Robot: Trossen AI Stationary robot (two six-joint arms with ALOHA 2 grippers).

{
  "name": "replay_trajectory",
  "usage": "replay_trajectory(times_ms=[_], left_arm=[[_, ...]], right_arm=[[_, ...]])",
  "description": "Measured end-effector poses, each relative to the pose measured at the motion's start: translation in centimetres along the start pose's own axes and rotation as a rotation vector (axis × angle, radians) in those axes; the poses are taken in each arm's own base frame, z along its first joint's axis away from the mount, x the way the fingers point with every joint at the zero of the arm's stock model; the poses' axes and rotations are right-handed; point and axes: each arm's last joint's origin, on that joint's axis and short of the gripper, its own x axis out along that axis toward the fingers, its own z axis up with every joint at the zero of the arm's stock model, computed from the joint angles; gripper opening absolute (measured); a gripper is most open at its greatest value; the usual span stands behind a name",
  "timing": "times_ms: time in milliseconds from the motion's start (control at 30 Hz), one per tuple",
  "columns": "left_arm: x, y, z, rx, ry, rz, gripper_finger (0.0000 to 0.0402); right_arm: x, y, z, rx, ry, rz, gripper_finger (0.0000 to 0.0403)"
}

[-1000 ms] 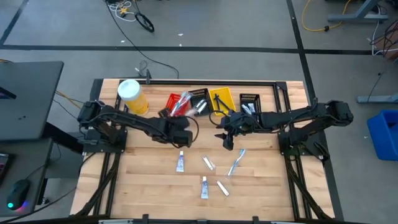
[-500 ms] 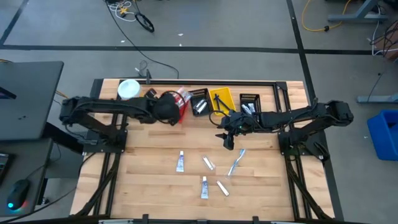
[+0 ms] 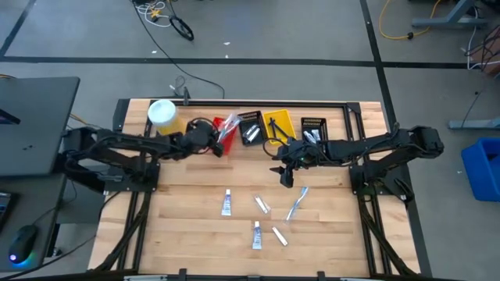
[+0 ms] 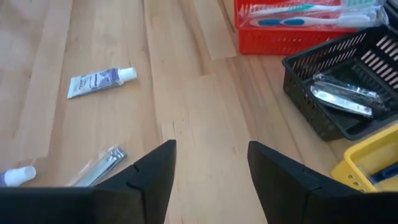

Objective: Pick & Place Travel size toiletries
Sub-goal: Put the red toothbrush into the red bin

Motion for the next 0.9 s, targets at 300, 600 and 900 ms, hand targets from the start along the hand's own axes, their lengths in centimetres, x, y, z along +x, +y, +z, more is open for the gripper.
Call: replay_trajectory(times_ms=[300,600,900], left_arm=[[2.8,0.0,-4.2,-0.054,-0.019,-0.006,0.0036],[5.2,0.1,-6.1,-0.082,0.006,0.076,0.0040],[5.3,0.2,-6.2,-0.051,0.034,0.062,0.0092]], right_arm=[[0.0,0.0,0.2,0.002,-0.020,0.002,0.0200],[0.0,0.0,0.2,0.002,-0.020,0.003,0.0205],[0.0,0.0,0.2,0.002,-0.019,0.003,0.0198]])
